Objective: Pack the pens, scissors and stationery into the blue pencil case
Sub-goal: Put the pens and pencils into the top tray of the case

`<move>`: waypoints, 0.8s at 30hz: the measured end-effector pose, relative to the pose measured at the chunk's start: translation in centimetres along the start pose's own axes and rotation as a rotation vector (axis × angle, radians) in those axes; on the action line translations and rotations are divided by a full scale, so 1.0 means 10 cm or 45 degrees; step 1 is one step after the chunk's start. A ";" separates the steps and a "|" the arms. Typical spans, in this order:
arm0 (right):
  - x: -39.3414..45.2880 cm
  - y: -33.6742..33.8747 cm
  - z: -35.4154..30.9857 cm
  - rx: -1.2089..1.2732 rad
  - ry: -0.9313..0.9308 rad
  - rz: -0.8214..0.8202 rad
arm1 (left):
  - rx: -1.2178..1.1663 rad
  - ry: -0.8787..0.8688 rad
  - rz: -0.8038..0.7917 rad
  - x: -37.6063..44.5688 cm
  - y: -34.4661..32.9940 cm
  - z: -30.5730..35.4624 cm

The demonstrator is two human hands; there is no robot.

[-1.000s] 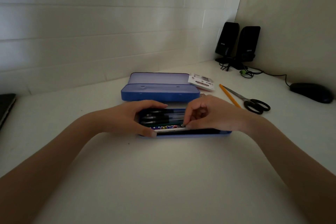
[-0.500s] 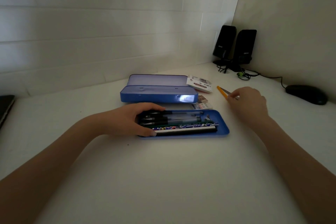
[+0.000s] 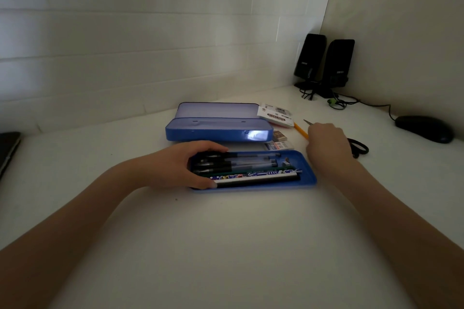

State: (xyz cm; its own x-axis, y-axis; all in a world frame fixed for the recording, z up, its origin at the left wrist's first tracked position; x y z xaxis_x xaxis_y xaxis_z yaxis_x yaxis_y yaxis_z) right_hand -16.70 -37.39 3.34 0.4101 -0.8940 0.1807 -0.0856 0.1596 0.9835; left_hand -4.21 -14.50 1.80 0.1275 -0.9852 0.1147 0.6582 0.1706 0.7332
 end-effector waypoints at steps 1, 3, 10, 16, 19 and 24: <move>0.00 0.02 0.03 0.064 -0.017 -0.003 | -0.002 0.000 0.002 0.00 0.00 0.00; 0.00 0.12 0.13 0.232 -0.040 0.012 | -0.005 0.012 -0.001 0.00 0.00 -0.01; -0.23 0.60 0.02 1.168 0.282 -0.140 | -0.009 0.039 -0.020 -0.01 0.00 -0.02; -0.88 0.59 -0.53 0.919 0.904 -0.567 | -0.050 0.052 -0.035 -0.01 0.01 -0.04; -0.99 0.49 -0.61 0.820 0.984 -0.676 | -0.089 0.070 -0.092 -0.02 0.01 -0.05; -1.06 0.40 -0.65 0.695 1.036 -0.724 | -0.135 0.093 -0.197 -0.09 0.08 -0.03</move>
State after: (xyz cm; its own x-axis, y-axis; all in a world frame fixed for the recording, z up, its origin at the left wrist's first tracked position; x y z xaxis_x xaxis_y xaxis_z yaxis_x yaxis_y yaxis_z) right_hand -15.46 -24.60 5.42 0.9676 -0.2090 -0.1414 -0.0016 -0.5653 0.8249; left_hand -3.54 -13.49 2.06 0.0697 -0.9965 -0.0452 0.7482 0.0222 0.6631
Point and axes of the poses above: each hand's wrist, its own x-axis towards the middle knuckle, its own y-axis out of the back of the hand, z = x × y, the point moved 8 cm from there along x, towards the middle knuckle, and after that the axes turned 14 degrees about -y, right-handed, at the moved point
